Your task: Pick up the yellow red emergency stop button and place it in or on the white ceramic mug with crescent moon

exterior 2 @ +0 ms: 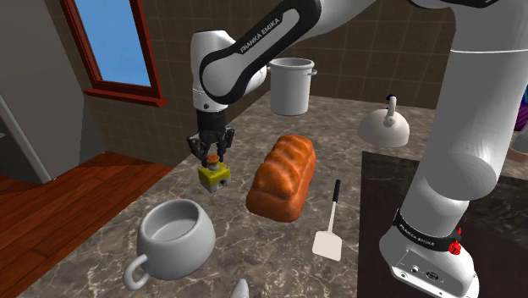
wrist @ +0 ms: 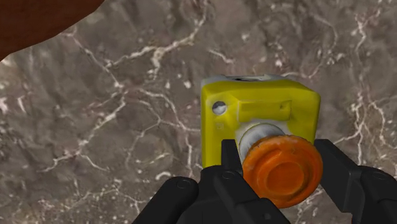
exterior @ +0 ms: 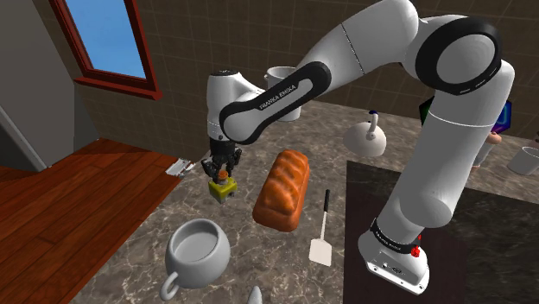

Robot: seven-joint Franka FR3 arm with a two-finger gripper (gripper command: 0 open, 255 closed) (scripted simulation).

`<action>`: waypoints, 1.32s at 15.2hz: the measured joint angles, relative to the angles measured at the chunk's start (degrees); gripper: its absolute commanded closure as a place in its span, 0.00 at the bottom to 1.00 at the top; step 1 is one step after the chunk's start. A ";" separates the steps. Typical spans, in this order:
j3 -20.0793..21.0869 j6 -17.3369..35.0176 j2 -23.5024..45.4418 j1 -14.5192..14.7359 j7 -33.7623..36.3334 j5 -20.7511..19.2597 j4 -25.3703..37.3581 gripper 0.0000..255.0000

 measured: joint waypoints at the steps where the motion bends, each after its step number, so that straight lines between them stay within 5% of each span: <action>1: 0.00 0.01 0.00 0.00 0.00 0.00 0.00 1.00; 20: 0.04 -11.72 -5.74 -0.49 -0.80 1.94 6.12 1.00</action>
